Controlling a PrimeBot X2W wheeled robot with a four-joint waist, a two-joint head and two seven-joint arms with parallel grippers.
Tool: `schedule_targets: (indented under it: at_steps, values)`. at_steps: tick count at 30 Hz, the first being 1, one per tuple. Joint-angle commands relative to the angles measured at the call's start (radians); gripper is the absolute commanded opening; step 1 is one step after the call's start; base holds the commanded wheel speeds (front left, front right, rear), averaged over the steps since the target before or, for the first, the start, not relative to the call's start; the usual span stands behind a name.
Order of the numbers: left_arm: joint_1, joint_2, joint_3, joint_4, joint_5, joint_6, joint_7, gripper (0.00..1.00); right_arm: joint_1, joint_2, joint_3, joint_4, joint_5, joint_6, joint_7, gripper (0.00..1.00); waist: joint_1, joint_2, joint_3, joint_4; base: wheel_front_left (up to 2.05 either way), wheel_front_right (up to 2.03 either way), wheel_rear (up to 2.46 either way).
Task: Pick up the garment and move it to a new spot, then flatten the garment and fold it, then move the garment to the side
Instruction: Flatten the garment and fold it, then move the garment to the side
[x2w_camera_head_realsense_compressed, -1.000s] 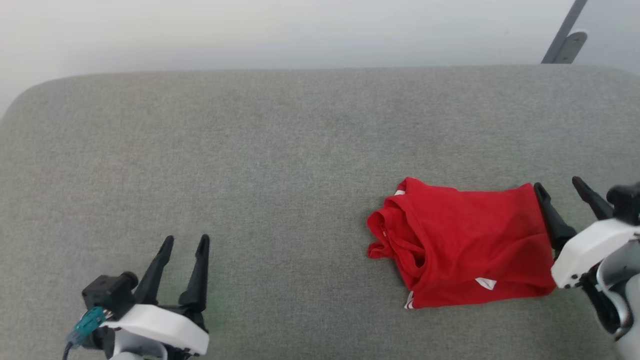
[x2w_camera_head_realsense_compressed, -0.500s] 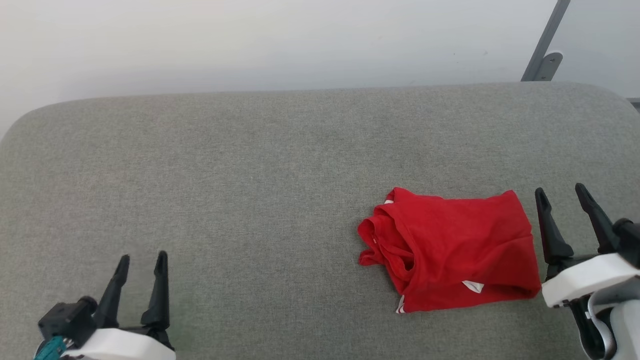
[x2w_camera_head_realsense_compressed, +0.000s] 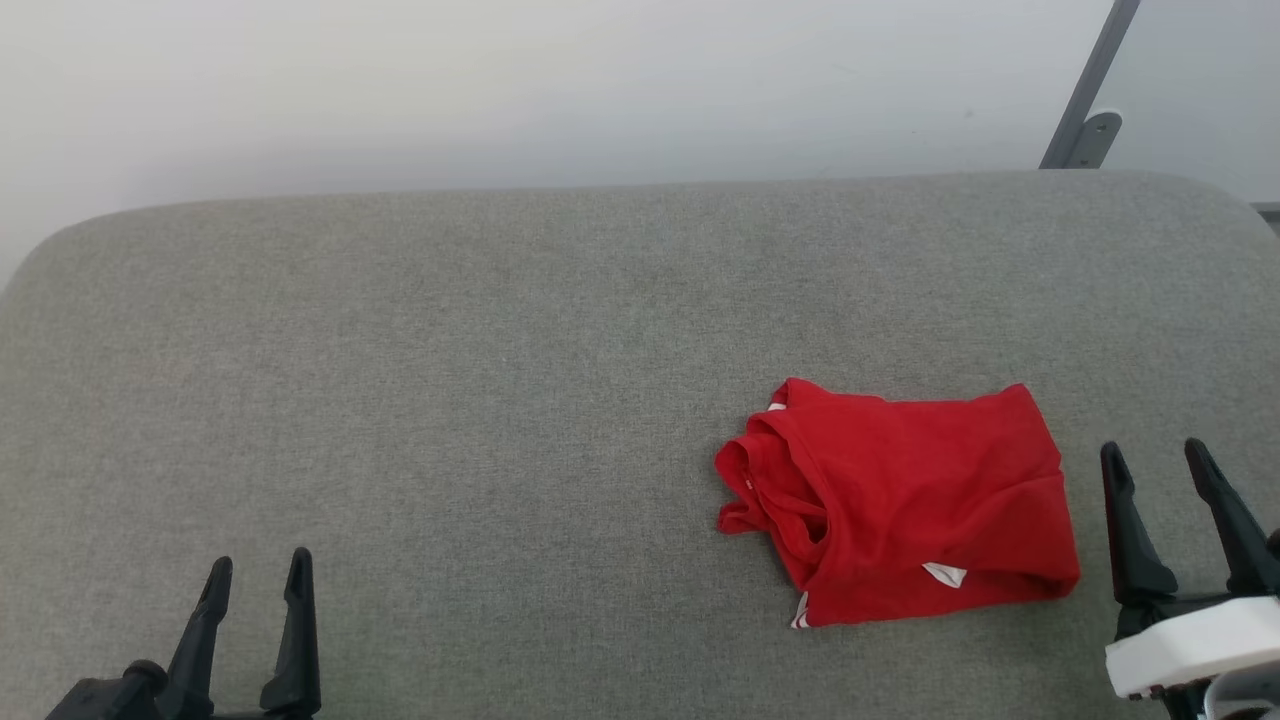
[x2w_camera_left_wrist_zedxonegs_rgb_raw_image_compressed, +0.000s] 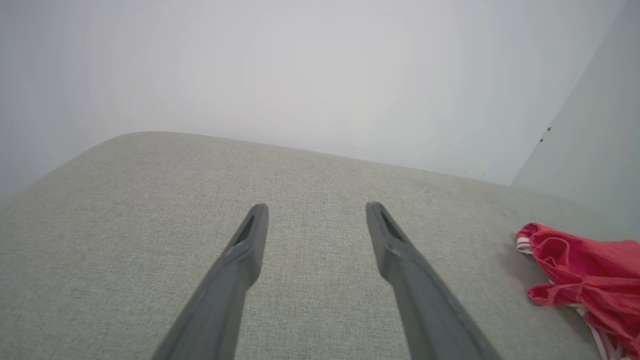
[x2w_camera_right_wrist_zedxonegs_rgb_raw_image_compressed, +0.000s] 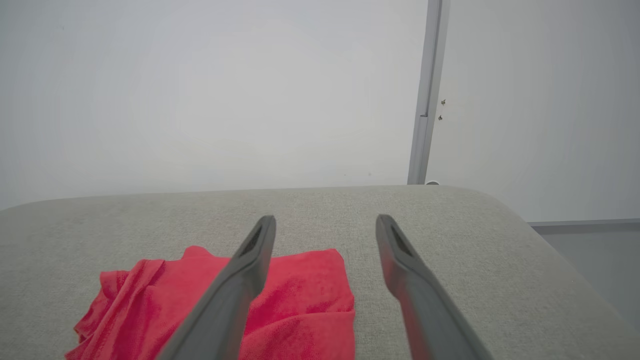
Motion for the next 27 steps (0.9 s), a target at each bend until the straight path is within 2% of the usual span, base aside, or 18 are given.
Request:
schedule_targets:
  at_steps: [1,11,17,20,27]
  values:
    - [0.01,0.0,0.003,-0.009,0.012,0.001,-0.005,1.0,0.016,0.007,-0.008,-0.017,-0.007,-0.001,0.008,1.0,0.0,-0.0001,0.003,0.001,0.0,0.0,0.0]
    - [-0.015,0.005,-0.02,-0.017,0.006,0.001,-0.005,1.0,0.035,0.038,-0.033,-0.075,-0.023,-0.001,0.066,1.0,0.0,-0.0001,0.021,0.007,0.0,0.0,0.0]
    - [-0.031,0.007,-0.025,-0.012,0.003,0.001,-0.005,1.0,0.022,0.025,-0.014,-0.069,-0.024,-0.001,0.111,1.0,0.0,-0.0001,0.036,0.01,0.0,0.0,0.0]
    - [-0.055,0.012,-0.055,-0.002,-0.01,0.001,-0.005,1.0,-0.013,-0.011,0.005,-0.054,-0.017,-0.001,0.202,1.0,0.0,-0.0001,0.059,0.009,0.0,0.0,0.0]
    - [-0.141,0.025,-0.106,0.028,-0.034,0.001,-0.005,1.0,-0.11,-0.17,0.049,-0.011,0.031,-0.001,0.575,1.0,0.0,-0.0001,0.135,0.015,0.0,0.0,0.0]
